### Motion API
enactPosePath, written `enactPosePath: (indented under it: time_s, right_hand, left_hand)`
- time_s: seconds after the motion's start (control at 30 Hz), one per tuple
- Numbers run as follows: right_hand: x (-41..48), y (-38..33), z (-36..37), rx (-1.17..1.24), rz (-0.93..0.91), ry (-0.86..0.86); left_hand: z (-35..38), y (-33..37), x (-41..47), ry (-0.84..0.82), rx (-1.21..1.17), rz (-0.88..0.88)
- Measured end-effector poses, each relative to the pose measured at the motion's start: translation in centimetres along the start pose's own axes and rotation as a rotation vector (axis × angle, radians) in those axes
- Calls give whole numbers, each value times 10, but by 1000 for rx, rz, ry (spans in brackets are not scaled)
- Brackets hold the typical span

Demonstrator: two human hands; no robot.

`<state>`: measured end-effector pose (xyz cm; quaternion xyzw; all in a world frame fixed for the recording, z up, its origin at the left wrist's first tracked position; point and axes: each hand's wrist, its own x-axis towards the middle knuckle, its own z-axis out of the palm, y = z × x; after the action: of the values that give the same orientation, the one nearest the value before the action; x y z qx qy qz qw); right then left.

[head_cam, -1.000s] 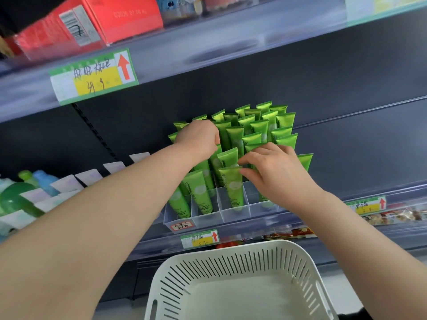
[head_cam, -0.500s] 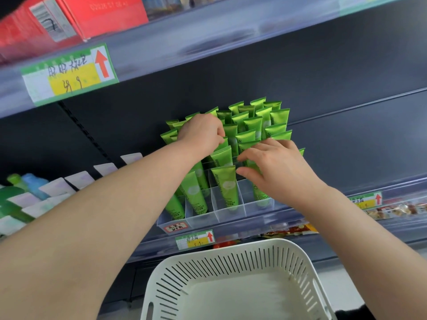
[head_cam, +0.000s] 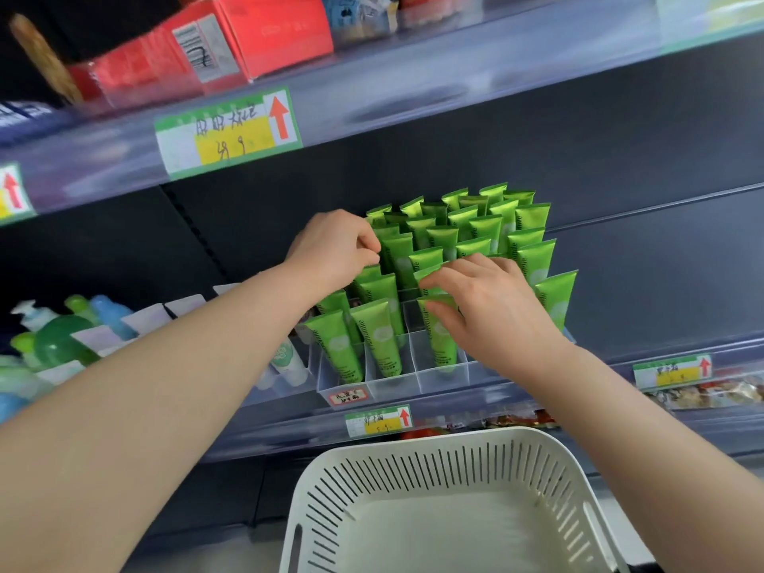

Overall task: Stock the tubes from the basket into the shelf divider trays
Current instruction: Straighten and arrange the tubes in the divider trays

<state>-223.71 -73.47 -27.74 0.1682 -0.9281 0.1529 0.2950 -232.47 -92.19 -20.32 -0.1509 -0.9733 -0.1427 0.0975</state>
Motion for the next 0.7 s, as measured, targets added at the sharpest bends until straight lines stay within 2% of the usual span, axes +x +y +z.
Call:
enactPosePath:
  time_s: [0.23,0.53,0.7]
  right_hand:
    - [15,-28,11,-17,-31,-58]
    - [6,-2,1,-80,-8,-5]
    - [5,3,2,-91,6,-34]
  left_hand:
    - [7,-16,0,-83,146,-68]
    - [22,-4,16,-10,231,52]
    - [28,-2,16,13,228,66]
